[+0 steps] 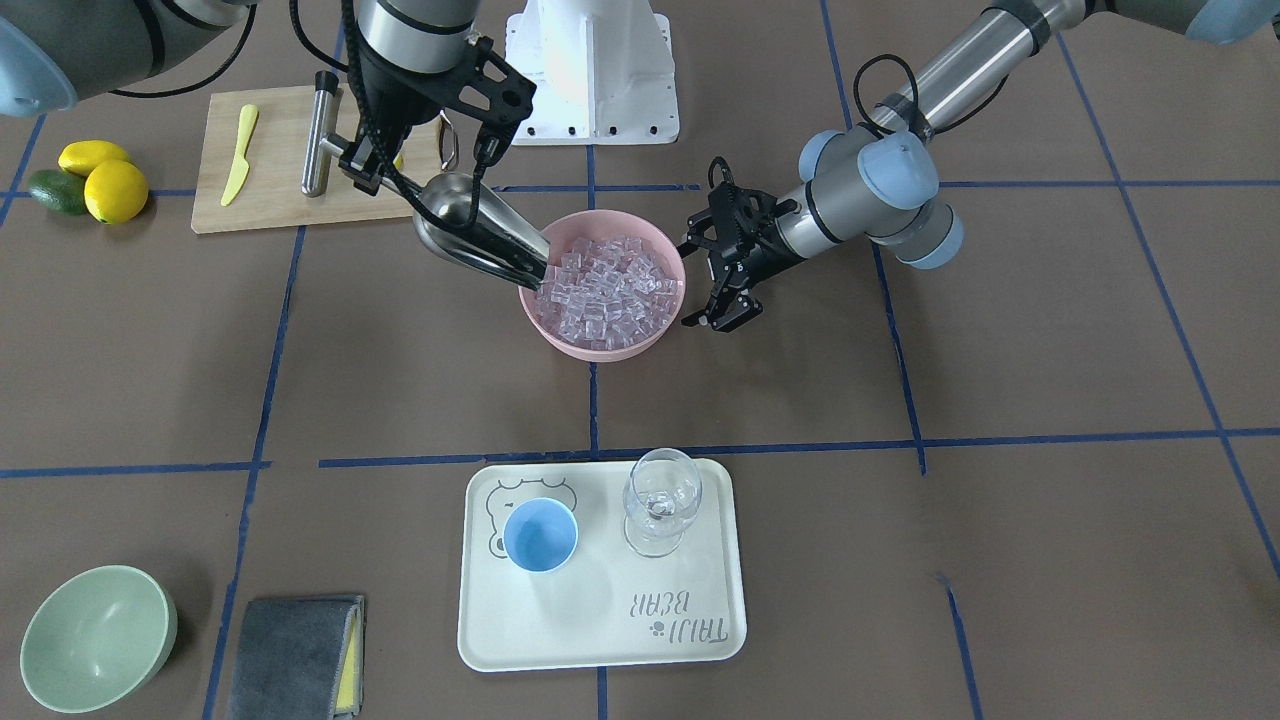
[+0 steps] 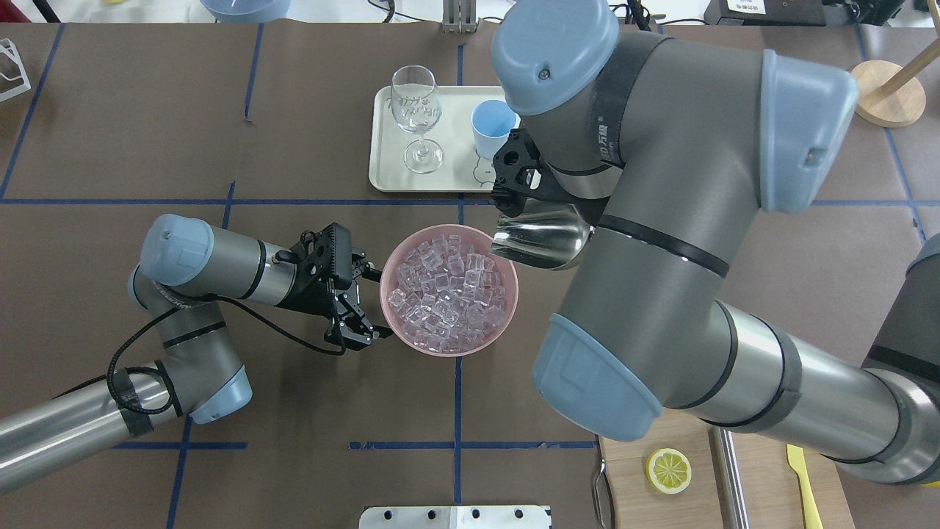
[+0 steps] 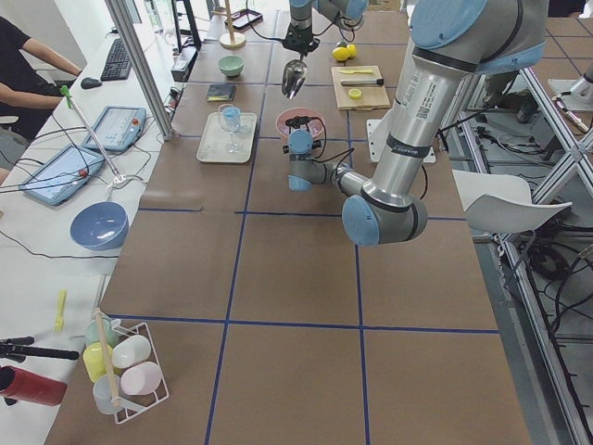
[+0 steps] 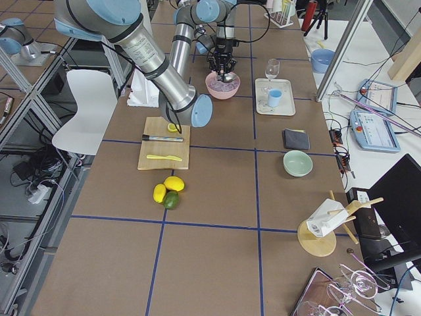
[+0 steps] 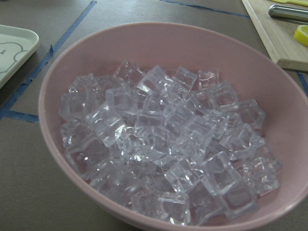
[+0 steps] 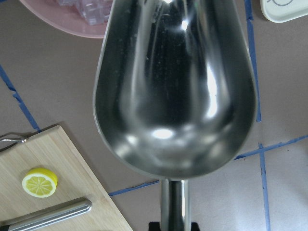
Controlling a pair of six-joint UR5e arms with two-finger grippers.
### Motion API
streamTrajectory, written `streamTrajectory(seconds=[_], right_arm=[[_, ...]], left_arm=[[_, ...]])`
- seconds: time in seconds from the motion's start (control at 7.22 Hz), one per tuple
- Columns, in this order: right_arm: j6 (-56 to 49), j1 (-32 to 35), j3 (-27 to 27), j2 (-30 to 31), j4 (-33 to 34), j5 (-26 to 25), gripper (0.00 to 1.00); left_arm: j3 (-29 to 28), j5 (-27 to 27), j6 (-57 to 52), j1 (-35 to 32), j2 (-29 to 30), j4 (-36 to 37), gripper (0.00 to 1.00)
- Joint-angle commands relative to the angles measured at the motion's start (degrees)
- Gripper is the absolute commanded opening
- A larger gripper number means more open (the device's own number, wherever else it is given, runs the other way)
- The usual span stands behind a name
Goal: Put ice in cup with scoop
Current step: 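Swing the right arm over and lower the scoop into the ice bowl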
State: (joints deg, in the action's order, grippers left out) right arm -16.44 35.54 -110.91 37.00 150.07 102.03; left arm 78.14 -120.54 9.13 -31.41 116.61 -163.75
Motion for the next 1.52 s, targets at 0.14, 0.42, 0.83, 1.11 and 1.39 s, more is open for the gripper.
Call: streamTrajectory(seconds=[0.14, 0.42, 0.83, 1.11, 1.39], right_arm=[[-0.1, 0.0, 8.0, -4.8, 0.0, -0.2, 0.00], [-0.2, -0.1, 16.2, -9.1, 0.0, -0.6, 0.00], [-2.9, -3.9, 19.0, -10.3, 6.2, -7.3, 0.00], [-3.0, -5.5, 19.6, -10.3, 6.4, -9.6, 0.00], [-3.1, -7.1, 26.1, -14.0, 6.3, -11.5, 0.00]], left_arm=[[0.0, 0.0, 0.0, 0.2, 0.1, -0.2, 1.00], [0.0, 0.0, 0.1, 0.2, 0.3, -0.3, 1.00], [0.0, 0.0, 0.2, 0.2, 0.2, -0.3, 1.00], [-0.1, 0.0, 0.2, 0.2, -0.1, -0.3, 1.00], [-0.1, 0.0, 0.2, 0.2, -0.1, -0.3, 1.00]])
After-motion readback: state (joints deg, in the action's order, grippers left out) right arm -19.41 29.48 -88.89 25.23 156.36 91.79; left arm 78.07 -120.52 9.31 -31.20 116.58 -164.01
